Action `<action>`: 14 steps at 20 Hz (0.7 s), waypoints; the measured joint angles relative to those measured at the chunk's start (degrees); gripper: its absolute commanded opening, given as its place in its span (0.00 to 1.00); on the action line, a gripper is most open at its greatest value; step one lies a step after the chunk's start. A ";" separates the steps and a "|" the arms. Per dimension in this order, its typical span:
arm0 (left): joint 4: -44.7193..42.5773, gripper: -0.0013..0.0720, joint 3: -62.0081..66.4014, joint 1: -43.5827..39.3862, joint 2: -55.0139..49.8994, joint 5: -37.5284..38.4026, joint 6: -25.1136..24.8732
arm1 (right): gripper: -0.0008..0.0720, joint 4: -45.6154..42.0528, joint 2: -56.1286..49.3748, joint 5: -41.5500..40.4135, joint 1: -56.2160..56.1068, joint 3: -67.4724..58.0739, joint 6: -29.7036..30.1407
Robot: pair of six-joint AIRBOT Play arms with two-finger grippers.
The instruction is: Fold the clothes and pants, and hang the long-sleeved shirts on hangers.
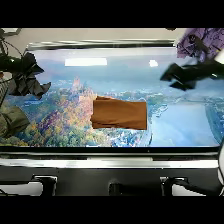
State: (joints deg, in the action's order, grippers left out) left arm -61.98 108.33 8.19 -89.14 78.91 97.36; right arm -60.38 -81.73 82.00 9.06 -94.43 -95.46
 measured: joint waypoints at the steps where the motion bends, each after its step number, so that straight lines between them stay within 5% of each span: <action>1: 0.00 0.05 0.00 0.00 0.00 -0.02 0.00 | 0.83 3.28 0.26 0.94 3.87 3.58 3.04; 9: 0.00 0.05 -0.02 0.00 0.00 0.00 0.00 | 0.75 23.08 -2.38 -6.88 14.12 36.04 23.08; 14: 0.02 0.05 0.00 -0.02 0.00 0.00 0.09 | 0.74 30.97 -7.37 -12.39 11.80 42.84 30.60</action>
State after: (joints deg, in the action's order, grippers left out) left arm -61.95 108.33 8.16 -89.14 78.91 97.45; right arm -29.41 -89.10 69.60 20.86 -51.59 -64.86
